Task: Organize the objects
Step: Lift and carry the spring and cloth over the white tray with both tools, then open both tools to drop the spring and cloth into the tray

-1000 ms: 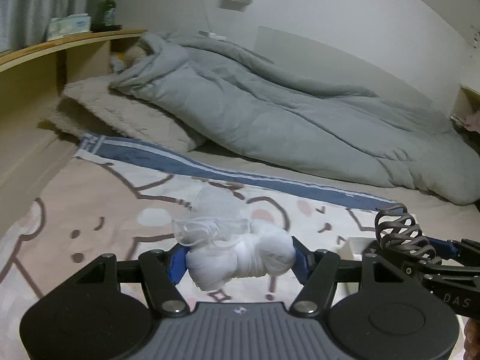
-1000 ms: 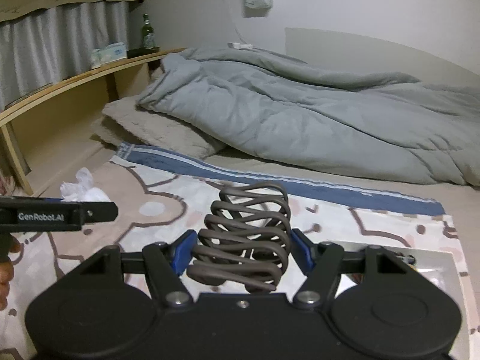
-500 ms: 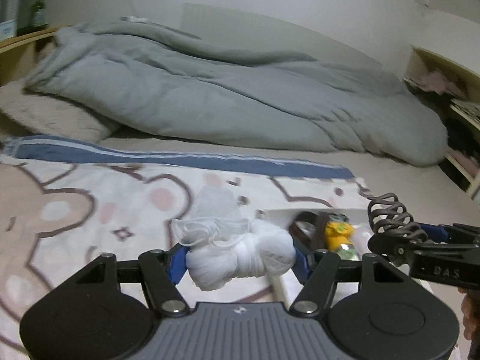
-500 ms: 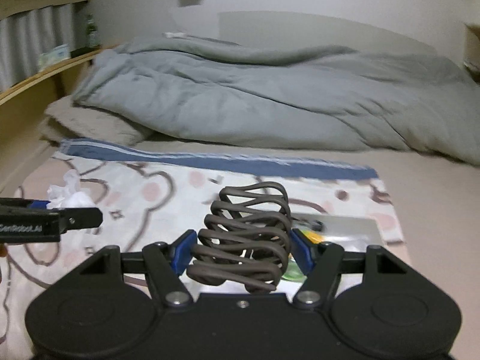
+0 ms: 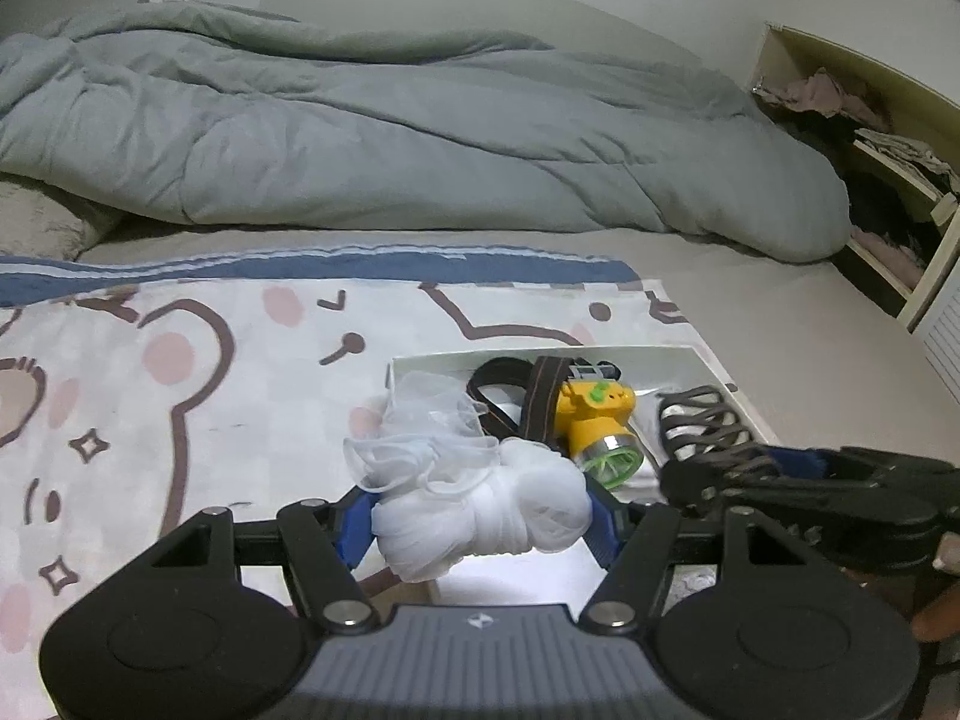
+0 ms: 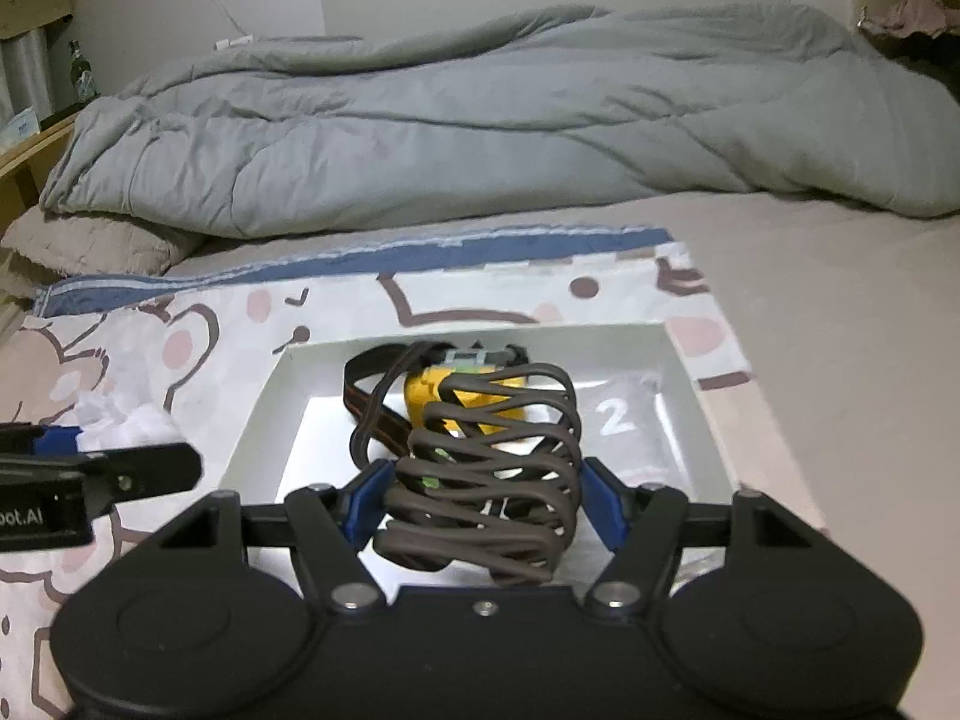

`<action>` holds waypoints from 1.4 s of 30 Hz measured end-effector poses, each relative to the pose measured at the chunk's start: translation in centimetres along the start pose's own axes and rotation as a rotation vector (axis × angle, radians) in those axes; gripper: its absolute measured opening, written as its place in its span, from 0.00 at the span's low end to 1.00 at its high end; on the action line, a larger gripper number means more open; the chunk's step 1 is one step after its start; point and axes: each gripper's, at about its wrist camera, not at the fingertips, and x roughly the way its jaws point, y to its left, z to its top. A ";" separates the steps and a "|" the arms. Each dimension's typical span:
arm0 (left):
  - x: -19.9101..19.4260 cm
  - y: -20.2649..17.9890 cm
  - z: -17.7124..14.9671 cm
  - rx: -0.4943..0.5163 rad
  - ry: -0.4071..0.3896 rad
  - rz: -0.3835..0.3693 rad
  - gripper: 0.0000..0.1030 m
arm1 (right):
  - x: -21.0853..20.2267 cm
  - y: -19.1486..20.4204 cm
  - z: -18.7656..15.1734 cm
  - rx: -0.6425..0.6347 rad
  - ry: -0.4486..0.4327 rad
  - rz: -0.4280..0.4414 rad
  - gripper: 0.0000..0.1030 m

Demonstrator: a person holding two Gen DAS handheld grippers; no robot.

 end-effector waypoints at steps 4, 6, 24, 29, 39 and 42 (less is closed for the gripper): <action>1.1 -0.2 0.1 0.000 0.008 -0.015 0.65 | 1.5 0.3 -0.7 -0.027 0.027 -0.027 0.66; 1.6 -0.5 0.2 0.010 0.010 -0.028 0.65 | 2.0 0.2 -1.3 -0.043 0.041 -0.026 0.66; 6.3 -3.3 -0.8 0.441 0.117 -0.186 0.65 | 1.5 -4.1 -2.1 0.067 0.102 0.074 0.80; 8.2 -4.9 -1.3 0.597 0.166 -0.236 0.65 | 0.2 -5.4 -0.8 0.185 0.080 0.122 0.72; 11.1 -7.2 -2.1 0.753 0.260 -0.304 0.67 | 1.3 -5.7 -1.1 0.161 0.140 0.073 0.59; 11.5 -7.0 -2.2 0.748 0.263 -0.299 0.74 | 1.2 -6.0 -1.1 0.166 0.134 0.084 0.59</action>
